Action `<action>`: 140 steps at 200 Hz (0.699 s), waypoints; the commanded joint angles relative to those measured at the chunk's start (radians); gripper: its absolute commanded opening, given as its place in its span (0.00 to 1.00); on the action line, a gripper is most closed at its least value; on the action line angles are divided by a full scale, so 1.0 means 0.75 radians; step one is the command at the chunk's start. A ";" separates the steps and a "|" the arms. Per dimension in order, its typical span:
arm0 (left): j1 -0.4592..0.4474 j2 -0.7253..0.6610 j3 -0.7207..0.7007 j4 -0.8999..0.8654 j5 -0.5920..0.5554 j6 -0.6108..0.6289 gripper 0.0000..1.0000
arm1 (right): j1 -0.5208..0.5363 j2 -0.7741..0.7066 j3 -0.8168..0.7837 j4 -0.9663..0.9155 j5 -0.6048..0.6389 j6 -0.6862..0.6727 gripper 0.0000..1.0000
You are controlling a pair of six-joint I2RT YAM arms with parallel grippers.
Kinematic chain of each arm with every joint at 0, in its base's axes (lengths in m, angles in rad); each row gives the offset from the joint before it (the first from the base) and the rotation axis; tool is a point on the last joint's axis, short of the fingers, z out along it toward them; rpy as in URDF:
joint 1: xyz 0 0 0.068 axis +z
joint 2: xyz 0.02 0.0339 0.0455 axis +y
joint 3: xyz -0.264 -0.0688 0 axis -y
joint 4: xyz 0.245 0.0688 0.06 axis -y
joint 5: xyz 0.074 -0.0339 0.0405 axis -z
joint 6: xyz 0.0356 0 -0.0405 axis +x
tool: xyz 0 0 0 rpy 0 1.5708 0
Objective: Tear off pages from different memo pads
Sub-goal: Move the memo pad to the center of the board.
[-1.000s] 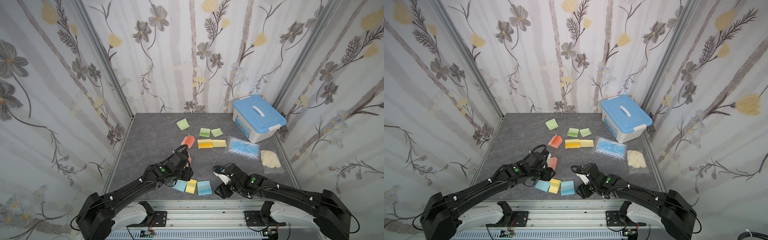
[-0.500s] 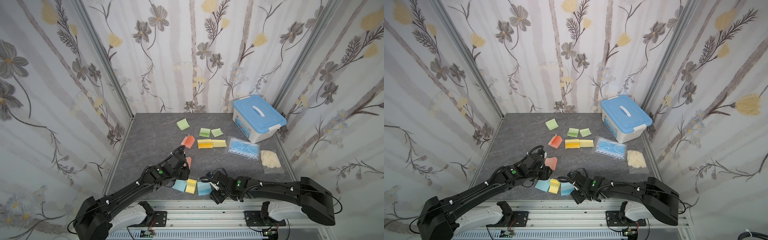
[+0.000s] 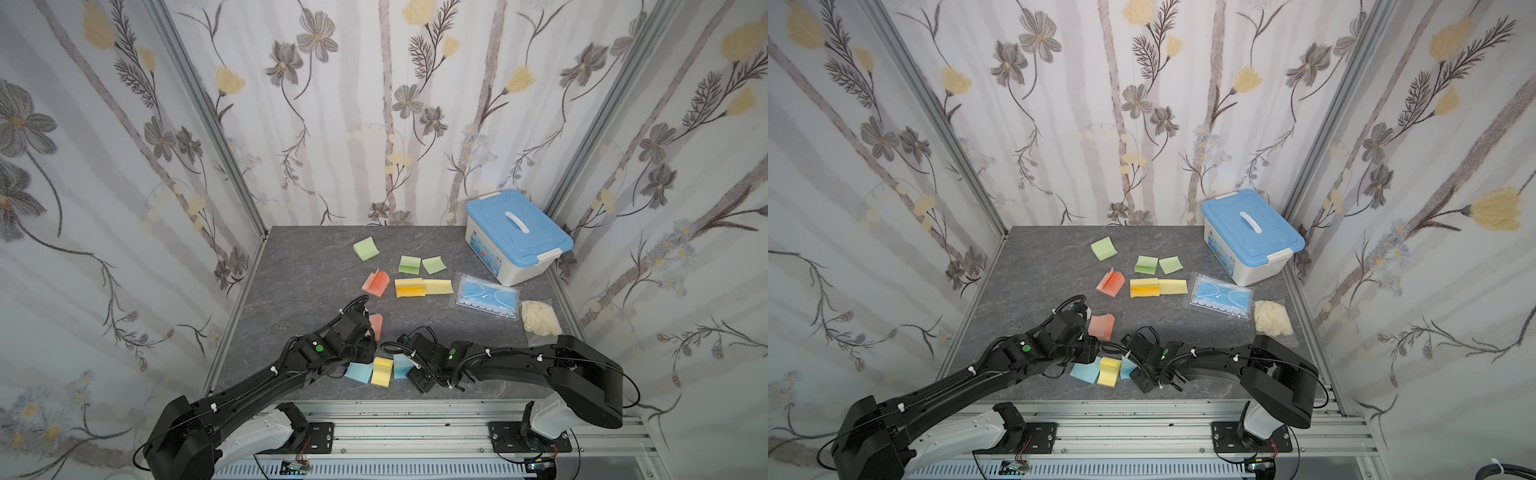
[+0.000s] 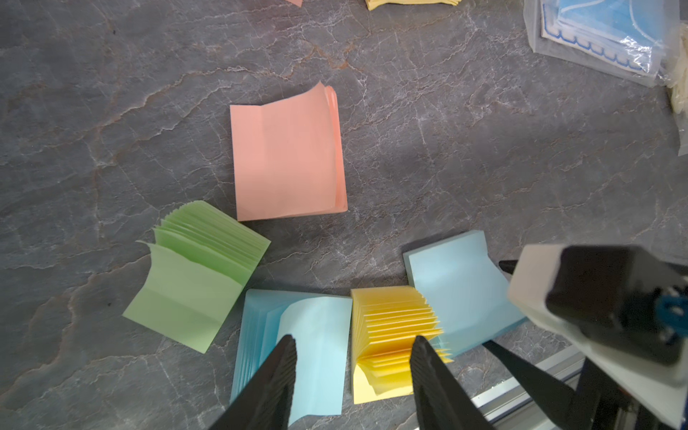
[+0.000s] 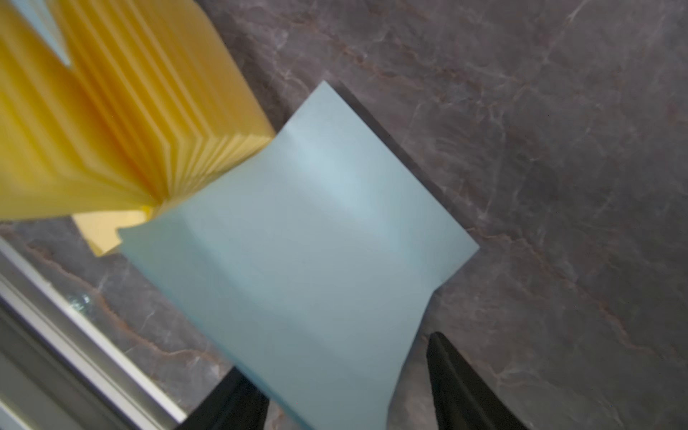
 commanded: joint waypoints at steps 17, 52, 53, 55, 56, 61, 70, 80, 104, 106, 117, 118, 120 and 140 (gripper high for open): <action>0.000 0.022 -0.014 0.057 0.019 0.002 0.53 | -0.164 0.074 0.073 0.007 0.056 -0.146 0.68; 0.000 0.065 -0.004 0.137 0.109 0.012 0.53 | -0.322 0.055 0.097 0.009 -0.022 -0.192 0.72; 0.001 0.066 -0.004 0.140 0.113 0.013 0.53 | -0.325 0.054 0.097 0.009 -0.024 -0.192 0.72; 0.001 0.072 -0.002 0.146 0.117 0.015 0.53 | -0.332 0.053 0.097 0.009 -0.028 -0.191 0.72; 0.000 0.075 0.000 0.148 0.121 0.015 0.53 | -0.336 0.053 0.097 0.009 -0.031 -0.191 0.72; 0.000 0.087 0.003 0.162 0.132 0.019 0.53 | -0.349 0.049 0.097 0.009 -0.046 -0.190 0.72; 0.000 0.119 0.015 0.185 0.153 0.027 0.53 | -0.371 0.037 0.095 0.009 -0.078 -0.185 0.73; 0.000 0.155 0.028 0.211 0.177 0.035 0.53 | -0.381 -0.007 0.084 0.010 -0.108 -0.178 0.73; 0.000 0.246 0.057 0.292 0.264 0.044 0.52 | -0.384 -0.095 0.044 0.013 -0.129 -0.149 0.75; 0.001 0.251 0.058 0.302 0.271 0.044 0.52 | -0.383 -0.105 0.041 0.012 -0.128 -0.145 0.75; 0.000 0.265 0.062 0.343 0.298 0.044 0.52 | -0.384 -0.152 0.014 0.015 -0.124 -0.121 0.75; 0.000 0.265 0.063 0.346 0.299 0.044 0.52 | -0.383 -0.156 0.010 0.015 -0.123 -0.120 0.75; 0.000 0.265 0.063 0.352 0.301 0.044 0.52 | -0.383 -0.166 0.005 0.016 -0.122 -0.115 0.75; 0.000 0.322 0.078 0.387 0.309 0.059 0.52 | -0.392 -0.238 -0.045 0.019 -0.116 -0.075 0.76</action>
